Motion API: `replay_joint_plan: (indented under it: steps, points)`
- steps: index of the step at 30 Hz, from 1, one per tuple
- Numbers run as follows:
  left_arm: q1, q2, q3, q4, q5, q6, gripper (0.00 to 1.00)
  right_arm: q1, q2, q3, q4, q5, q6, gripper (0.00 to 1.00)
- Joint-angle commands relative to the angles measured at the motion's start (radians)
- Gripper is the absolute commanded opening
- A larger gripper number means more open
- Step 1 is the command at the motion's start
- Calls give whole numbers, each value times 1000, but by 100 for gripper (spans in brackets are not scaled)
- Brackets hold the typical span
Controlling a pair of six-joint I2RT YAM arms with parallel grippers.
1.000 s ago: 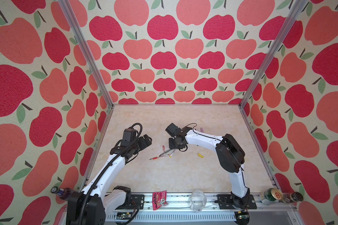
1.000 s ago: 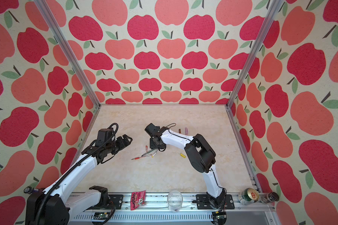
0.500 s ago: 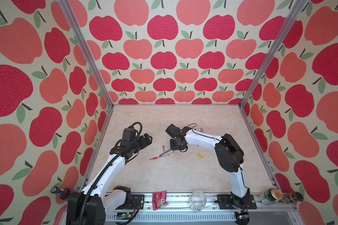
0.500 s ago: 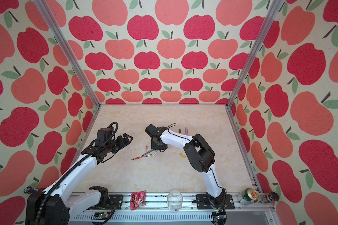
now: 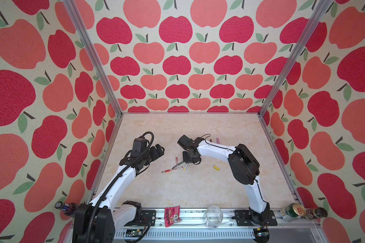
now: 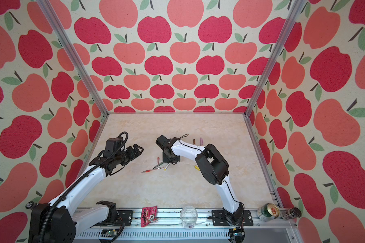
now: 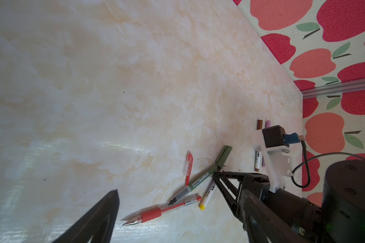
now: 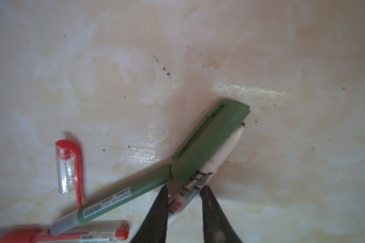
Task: Insert the pens into the pen caps
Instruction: 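Move the right gripper to the white pen and grasp it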
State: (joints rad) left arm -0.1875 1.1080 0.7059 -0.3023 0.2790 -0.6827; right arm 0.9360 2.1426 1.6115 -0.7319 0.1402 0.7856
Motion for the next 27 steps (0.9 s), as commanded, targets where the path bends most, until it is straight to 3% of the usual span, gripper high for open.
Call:
replay_joint_plan:
  steps: [1,15,27]
  points:
    - [8,13,13,0,15,23,93,6,33,12,-40,2,-14,25]
    - [6,8,14,-5,29,13,93,-2,11,-29,-27,-5,-37,11]
    - [-7,0,65,21,105,54,93,-82,-206,-164,124,-47,-35,6]
